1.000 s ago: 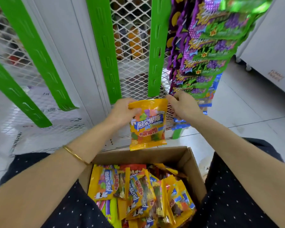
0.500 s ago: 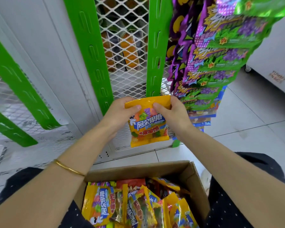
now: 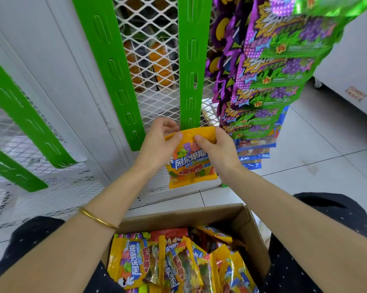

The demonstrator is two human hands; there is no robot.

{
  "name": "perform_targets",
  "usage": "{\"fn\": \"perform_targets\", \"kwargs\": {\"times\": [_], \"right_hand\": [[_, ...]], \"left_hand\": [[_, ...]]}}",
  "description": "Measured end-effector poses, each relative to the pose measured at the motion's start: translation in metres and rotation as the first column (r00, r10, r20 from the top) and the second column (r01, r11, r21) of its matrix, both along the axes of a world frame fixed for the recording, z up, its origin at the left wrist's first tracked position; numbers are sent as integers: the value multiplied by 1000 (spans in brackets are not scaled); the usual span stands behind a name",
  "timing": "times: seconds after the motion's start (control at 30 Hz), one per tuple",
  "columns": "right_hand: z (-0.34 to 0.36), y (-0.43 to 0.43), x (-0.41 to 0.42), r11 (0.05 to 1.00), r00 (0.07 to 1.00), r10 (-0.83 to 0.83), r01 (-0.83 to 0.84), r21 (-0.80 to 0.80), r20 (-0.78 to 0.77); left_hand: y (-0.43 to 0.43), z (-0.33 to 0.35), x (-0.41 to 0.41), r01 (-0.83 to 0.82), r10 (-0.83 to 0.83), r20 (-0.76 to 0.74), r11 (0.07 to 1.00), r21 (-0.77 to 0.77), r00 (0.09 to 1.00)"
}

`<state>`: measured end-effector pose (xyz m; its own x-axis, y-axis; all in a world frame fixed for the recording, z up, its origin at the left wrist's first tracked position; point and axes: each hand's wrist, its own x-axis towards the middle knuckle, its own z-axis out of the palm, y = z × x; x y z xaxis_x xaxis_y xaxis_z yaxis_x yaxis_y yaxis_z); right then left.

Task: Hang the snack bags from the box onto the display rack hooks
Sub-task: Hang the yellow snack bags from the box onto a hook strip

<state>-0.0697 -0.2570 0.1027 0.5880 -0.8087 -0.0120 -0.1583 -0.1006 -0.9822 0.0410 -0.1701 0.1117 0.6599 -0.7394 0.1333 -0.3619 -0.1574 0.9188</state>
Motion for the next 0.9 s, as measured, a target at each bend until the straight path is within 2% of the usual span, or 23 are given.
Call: {"fn": "perform_targets", "kwargs": {"times": [0.1,0.23,0.3,0.4,0.63,0.9], "right_hand": [[1,-2,-5,999,999,40,-40,5,-3],[0,-1,-12,994,994,113,-113,-1,8],[-1,0,-14,994,994,107,-107,-6,27],[0,1,-17,997,994,78,-77,-18,70],[5,2,-13,990,983,-53,74,-117,176],[9,3,-7,957,971,-159,196,-212,181]], "left_hand": [[1,5,-1,4,-5,-33,1000,-12,999],[1,12,0,53,-53,67,999,9,996],[1,14,1,90,-92,109,996,23,990],[1,15,-1,142,-144,88,990,28,986],[1,19,-2,173,-170,-80,984,37,982],[0,21,-6,177,-158,-327,984,28,932]]}}
